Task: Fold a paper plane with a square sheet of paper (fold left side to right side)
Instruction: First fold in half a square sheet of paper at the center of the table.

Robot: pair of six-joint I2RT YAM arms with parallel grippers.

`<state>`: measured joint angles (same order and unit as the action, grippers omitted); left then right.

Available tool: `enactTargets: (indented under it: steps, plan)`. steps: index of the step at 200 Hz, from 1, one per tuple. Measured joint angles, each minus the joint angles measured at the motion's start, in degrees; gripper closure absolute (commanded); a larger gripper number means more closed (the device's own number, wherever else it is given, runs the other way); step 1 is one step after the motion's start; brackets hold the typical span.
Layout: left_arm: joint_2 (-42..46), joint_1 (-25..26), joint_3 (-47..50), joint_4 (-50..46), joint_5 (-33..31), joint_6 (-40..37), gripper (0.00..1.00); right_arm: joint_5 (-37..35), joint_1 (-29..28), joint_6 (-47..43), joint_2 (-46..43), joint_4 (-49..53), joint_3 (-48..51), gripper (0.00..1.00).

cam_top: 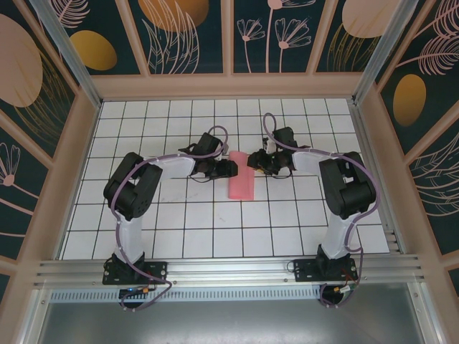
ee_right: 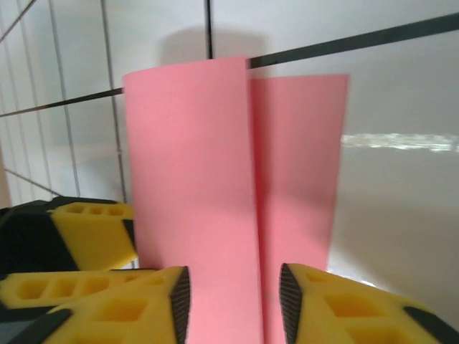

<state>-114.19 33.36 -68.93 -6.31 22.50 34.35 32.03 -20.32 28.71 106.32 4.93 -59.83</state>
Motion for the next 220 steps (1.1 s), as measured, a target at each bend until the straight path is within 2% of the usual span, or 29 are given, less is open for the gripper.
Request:
enactTargets:
  steps: [79, 220]
  plan:
    - [-2.14, 1.29, -4.59, -5.31, -1.88, -2.51, 0.48, -6.60, 4.90, -1.09, -11.39, 2.19, 7.13, 0.50]
    - [-5.70, 3.06, -13.09, -16.24, -5.03, -8.74, 0.44, -8.17, 5.73, -1.84, -12.31, 3.30, 10.12, 0.50]
